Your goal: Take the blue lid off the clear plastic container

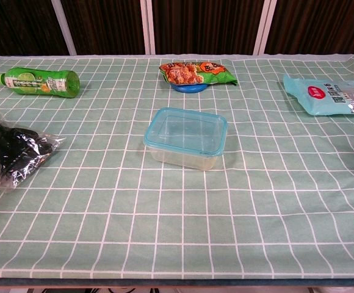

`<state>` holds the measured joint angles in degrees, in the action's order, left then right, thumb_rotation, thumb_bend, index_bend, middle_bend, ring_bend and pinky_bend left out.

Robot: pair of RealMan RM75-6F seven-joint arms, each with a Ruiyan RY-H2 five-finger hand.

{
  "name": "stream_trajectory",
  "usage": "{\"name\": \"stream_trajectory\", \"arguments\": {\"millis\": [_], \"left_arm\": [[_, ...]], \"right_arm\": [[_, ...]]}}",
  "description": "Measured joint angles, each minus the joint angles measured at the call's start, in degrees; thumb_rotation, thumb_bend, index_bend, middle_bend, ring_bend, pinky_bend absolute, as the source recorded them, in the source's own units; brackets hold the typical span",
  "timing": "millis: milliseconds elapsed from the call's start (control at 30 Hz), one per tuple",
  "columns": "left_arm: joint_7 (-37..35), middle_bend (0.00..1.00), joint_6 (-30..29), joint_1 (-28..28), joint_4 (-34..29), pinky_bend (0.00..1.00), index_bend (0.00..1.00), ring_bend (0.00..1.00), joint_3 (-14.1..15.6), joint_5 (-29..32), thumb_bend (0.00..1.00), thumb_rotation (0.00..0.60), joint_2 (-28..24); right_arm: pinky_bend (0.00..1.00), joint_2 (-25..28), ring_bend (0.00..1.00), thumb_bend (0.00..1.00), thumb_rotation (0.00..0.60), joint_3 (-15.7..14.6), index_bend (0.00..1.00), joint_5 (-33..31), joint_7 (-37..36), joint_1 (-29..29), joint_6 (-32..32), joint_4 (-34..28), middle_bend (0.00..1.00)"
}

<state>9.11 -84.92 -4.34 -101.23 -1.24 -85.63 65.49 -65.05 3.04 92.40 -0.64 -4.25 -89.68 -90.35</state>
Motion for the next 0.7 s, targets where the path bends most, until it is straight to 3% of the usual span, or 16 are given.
{"name": "stream_trajectory", "arguments": {"millis": [400, 700], "left_arm": [[0.4, 0.0, 0.5, -0.4, -0.2, 0.04, 0.0, 0.0, 0.1, -0.3, 0.0, 0.6, 0.0], [4.5, 0.0, 4.5, -3.9, -3.6, 0.04, 0.0, 0.0, -2.3, 1.6, 0.0, 0.6, 0.1]], "right_arm": [[0.0, 0.1, 0.0, 0.32, 0.6, 0.1, 0.0, -0.4, -0.1, 0.0, 0.1, -0.1, 0.0], [0.0, -1.3, 0.0, 0.32, 0.6, 1.1, 0.0, -2.4, 0.2, -0.6, 1.2, 0.9, 0.0]]}}
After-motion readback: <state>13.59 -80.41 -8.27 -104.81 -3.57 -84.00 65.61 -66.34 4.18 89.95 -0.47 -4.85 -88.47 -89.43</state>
